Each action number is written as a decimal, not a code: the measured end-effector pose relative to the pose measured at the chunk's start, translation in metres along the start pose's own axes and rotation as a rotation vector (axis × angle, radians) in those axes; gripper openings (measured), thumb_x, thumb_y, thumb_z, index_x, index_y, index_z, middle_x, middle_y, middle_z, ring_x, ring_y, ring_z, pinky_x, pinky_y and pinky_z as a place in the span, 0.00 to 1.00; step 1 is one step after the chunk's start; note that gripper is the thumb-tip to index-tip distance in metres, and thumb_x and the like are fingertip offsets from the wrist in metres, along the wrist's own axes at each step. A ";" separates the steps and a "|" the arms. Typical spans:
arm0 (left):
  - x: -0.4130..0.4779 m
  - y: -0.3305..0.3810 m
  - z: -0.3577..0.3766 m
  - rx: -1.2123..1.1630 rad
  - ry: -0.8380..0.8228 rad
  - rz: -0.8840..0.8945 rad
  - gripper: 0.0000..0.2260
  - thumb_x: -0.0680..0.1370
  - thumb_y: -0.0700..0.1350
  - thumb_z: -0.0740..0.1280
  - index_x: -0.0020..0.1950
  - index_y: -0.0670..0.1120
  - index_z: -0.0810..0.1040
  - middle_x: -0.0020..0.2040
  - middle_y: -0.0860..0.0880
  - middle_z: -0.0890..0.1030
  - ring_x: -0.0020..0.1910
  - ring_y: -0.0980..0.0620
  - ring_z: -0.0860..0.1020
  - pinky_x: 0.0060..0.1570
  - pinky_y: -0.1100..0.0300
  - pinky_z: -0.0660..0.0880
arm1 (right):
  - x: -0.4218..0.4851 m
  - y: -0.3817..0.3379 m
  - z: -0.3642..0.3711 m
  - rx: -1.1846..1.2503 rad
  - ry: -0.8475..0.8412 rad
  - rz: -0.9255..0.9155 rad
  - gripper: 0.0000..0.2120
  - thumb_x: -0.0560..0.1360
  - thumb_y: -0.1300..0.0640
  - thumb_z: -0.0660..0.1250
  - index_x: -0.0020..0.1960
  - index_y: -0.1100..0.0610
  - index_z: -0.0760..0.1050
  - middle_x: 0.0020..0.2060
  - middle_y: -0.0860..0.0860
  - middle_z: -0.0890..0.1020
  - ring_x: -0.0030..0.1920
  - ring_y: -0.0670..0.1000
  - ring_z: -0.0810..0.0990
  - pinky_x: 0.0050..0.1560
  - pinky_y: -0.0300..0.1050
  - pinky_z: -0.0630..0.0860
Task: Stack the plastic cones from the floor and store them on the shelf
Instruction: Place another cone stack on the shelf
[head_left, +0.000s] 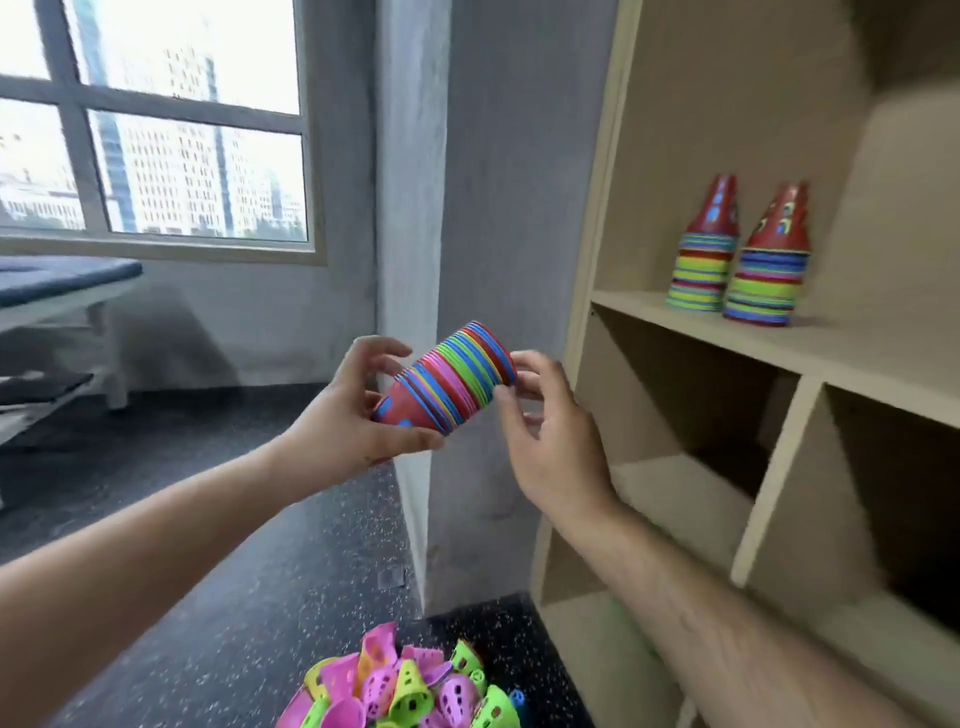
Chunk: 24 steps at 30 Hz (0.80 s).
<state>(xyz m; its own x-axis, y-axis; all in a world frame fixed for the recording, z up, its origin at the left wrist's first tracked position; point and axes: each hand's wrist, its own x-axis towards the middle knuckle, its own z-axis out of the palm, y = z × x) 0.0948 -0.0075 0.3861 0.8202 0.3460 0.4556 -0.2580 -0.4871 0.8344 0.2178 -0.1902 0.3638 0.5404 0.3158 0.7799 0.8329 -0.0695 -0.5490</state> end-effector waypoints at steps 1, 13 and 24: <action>0.008 0.018 0.007 0.000 0.006 0.031 0.35 0.63 0.38 0.85 0.61 0.58 0.70 0.55 0.60 0.76 0.44 0.51 0.83 0.35 0.58 0.80 | 0.008 -0.006 -0.018 -0.027 0.027 -0.009 0.15 0.80 0.50 0.65 0.66 0.43 0.68 0.56 0.44 0.80 0.56 0.44 0.80 0.52 0.54 0.80; 0.110 0.182 0.126 -0.211 -0.181 0.190 0.29 0.66 0.42 0.84 0.64 0.54 0.82 0.60 0.47 0.82 0.51 0.49 0.86 0.52 0.51 0.84 | 0.093 -0.034 -0.215 -0.304 0.182 0.098 0.28 0.68 0.57 0.78 0.65 0.49 0.72 0.53 0.47 0.82 0.54 0.49 0.81 0.52 0.43 0.79; 0.204 0.215 0.261 -0.030 -0.169 0.235 0.27 0.70 0.53 0.81 0.61 0.52 0.69 0.56 0.47 0.83 0.49 0.49 0.83 0.45 0.52 0.82 | 0.123 0.038 -0.291 -0.342 0.076 0.722 0.20 0.66 0.45 0.81 0.50 0.55 0.80 0.48 0.49 0.84 0.48 0.51 0.83 0.53 0.47 0.80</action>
<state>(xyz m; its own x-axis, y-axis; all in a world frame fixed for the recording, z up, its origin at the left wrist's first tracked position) 0.3402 -0.2509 0.5773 0.8088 0.0871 0.5816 -0.4640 -0.5132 0.7221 0.3504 -0.4290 0.5259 0.9560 0.0178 0.2928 0.2586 -0.5219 -0.8128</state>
